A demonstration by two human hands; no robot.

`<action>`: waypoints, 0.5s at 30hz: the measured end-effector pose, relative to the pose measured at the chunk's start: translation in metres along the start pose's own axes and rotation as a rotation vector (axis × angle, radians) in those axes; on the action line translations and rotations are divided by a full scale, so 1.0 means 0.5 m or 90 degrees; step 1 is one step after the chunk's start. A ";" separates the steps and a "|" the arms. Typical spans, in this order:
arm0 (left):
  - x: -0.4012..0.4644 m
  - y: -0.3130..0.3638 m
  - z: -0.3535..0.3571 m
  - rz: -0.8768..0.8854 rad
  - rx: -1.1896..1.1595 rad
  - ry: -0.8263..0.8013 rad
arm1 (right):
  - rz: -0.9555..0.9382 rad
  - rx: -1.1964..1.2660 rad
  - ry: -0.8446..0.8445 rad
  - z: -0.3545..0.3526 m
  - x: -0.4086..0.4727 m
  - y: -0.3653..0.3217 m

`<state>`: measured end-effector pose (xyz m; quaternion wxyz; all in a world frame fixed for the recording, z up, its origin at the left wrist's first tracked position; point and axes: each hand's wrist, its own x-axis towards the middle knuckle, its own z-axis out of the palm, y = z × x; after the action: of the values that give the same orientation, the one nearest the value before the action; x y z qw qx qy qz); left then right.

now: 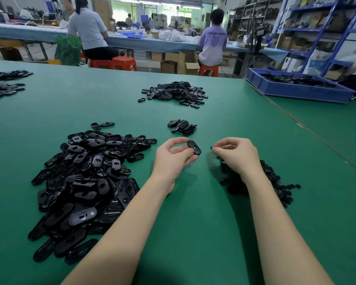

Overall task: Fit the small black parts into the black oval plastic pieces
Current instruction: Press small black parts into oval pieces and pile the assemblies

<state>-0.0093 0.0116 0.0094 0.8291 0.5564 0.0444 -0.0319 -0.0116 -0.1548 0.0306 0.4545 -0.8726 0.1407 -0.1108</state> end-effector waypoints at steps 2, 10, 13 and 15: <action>-0.001 0.003 -0.002 0.006 -0.004 0.000 | -0.006 0.124 -0.053 -0.002 -0.004 -0.015; -0.005 0.005 -0.004 0.077 0.063 -0.008 | 0.026 0.170 -0.146 0.008 -0.022 -0.047; -0.005 0.004 -0.003 0.099 0.079 -0.017 | 0.036 0.174 -0.145 0.011 -0.024 -0.049; -0.005 0.002 -0.003 0.119 0.096 -0.020 | 0.035 0.169 -0.144 0.012 -0.024 -0.050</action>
<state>-0.0120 0.0132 0.0100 0.7851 0.6180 -0.0229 0.0334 -0.0173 -0.1324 0.0468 0.5812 -0.8078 0.0964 -0.0171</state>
